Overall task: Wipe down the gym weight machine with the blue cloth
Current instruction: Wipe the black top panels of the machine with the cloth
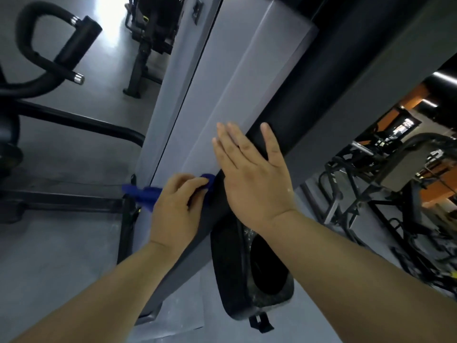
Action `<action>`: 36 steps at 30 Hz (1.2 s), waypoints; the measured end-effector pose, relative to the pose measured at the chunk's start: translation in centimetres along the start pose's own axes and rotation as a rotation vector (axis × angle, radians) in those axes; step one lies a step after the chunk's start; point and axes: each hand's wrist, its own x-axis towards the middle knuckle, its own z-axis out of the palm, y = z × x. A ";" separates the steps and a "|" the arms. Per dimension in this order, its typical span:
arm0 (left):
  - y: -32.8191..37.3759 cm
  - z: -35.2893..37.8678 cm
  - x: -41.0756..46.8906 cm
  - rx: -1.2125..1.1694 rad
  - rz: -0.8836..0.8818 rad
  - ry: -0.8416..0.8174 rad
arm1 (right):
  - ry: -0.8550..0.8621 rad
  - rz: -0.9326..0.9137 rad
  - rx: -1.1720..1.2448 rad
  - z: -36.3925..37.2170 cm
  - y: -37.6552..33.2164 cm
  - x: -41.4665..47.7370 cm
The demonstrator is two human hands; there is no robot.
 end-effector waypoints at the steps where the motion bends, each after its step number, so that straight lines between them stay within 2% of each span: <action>1: -0.2 0.2 0.1 -0.002 0.027 0.006 | -0.015 -0.008 0.002 0.0 -0.3 0.0; 3: -1.9 0.3 -0.9 0.038 0.083 -0.018 | -0.064 -0.048 0.033 -0.1 -0.8 -0.1; 5: -4.5 0.3 -3.1 0.090 0.063 -0.066 | -0.085 -0.061 0.044 -0.2 -1.4 -0.1; 8: -7.3 0.3 -6.0 0.114 -0.113 -0.147 | -0.100 -0.059 0.026 0.1 -2.8 0.1; 11: -8.0 0.6 -6.4 0.028 -0.201 -0.116 | -0.115 -0.061 -0.008 0.7 -4.3 0.4; 13: -6.9 0.6 -5.5 -0.051 -0.151 -0.057 | -0.152 -0.118 -0.027 1.1 -5.5 0.6; 17: -6.6 1.7 -4.3 -0.064 0.092 0.004 | -0.209 -0.172 -0.085 1.6 -7.1 1.0; 23: -13.3 1.5 -8.9 0.022 0.078 -0.071 | -0.276 -0.149 -0.181 1.5 -7.6 1.1; 26: -12.1 1.8 -7.4 -0.053 0.097 -0.013 | -0.323 -0.077 -0.185 1.6 -8.8 0.8; 28: -11.8 2.3 -6.6 -0.064 0.193 0.030 | -0.365 0.000 -0.175 2.0 -10.4 0.0; 33: -18.7 3.3 -10.9 0.026 0.317 0.047 | -0.407 0.135 -0.116 3.8 -15.4 -2.7; 36: -21.0 4.0 -13.2 0.011 0.325 0.046 | -0.337 0.170 -0.085 6.8 -18.1 -4.6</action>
